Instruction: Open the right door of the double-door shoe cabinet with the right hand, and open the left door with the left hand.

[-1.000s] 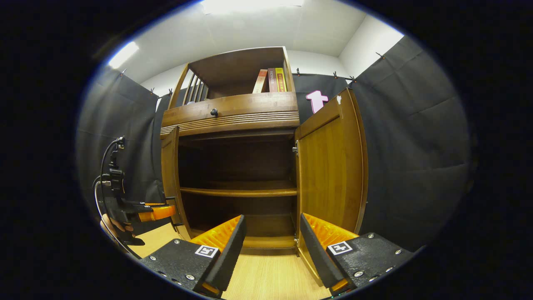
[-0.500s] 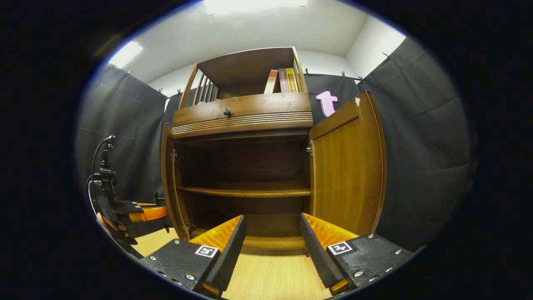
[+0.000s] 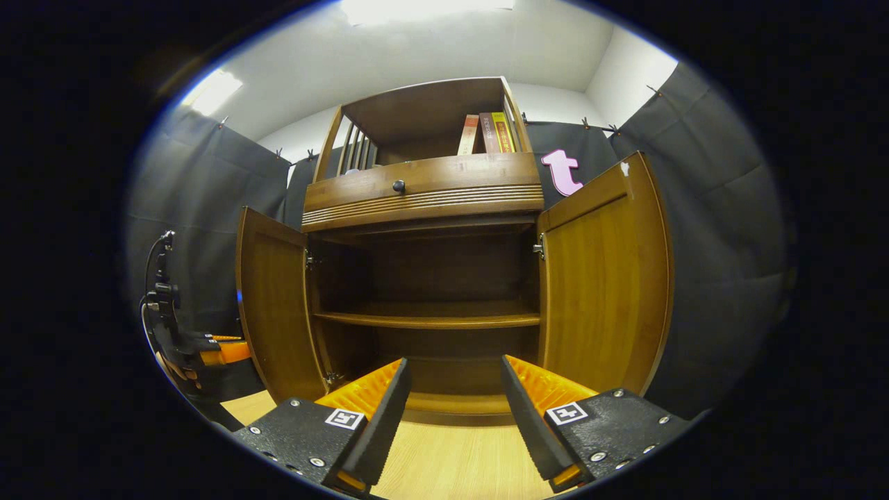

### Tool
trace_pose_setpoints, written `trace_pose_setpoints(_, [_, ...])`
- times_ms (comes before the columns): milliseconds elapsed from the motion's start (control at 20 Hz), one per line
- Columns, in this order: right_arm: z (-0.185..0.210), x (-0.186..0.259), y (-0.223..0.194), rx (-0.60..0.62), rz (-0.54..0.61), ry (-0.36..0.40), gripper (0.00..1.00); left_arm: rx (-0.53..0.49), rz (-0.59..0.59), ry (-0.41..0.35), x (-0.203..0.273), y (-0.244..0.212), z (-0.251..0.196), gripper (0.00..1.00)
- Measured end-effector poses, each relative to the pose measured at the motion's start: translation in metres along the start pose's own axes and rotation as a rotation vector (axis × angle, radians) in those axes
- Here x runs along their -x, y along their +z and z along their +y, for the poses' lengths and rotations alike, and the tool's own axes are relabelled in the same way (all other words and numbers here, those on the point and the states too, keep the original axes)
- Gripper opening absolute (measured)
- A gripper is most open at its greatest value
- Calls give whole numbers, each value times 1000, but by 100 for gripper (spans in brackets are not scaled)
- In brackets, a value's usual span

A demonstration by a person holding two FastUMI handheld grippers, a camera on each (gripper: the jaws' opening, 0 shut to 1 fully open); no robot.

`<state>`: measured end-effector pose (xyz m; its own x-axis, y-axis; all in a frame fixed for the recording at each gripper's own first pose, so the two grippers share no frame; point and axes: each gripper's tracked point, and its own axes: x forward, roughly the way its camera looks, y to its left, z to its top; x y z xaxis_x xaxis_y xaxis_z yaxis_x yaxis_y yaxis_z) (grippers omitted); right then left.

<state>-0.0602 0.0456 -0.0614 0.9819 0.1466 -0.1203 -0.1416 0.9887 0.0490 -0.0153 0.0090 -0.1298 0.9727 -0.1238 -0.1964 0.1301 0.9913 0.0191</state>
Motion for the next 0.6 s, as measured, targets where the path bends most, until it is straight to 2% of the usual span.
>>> trace_pose_setpoints(150, [6, -1, 2, -2, -3, 13, 80, -1, -4, 28, 7, 1, 20, 15])
trace_pose_setpoints(200, [8, -1, 1, -2, -2, 15, 92, 0, -4, 38, 7, 1, 25, 15])
trace_pose_setpoints(250, [10, -2, 0, -3, -1, 19, 80, -2, -5, 40, 8, 2, 27, 15])
trace_pose_setpoints(400, [14, -5, -1, -5, 4, 25, 80, -20, -7, 51, 10, 0, 40, 15])
trace_pose_setpoints(450, [15, -5, -3, -6, 5, 27, 92, -24, -8, 64, 11, 0, 46, 15])
trace_pose_setpoints(500, [16, -7, -3, -6, 5, 27, 80, -24, -10, 75, 10, 1, 52, 15])
trace_pose_setpoints(550, [17, -7, -5, -7, 6, 28, 92, -19, -11, 84, 11, 1, 57, 15])
trace_pose_setpoints(600, [18, -8, -5, -8, 7, 28, 92, -11, -14, 88, 12, 1, 61, 15])
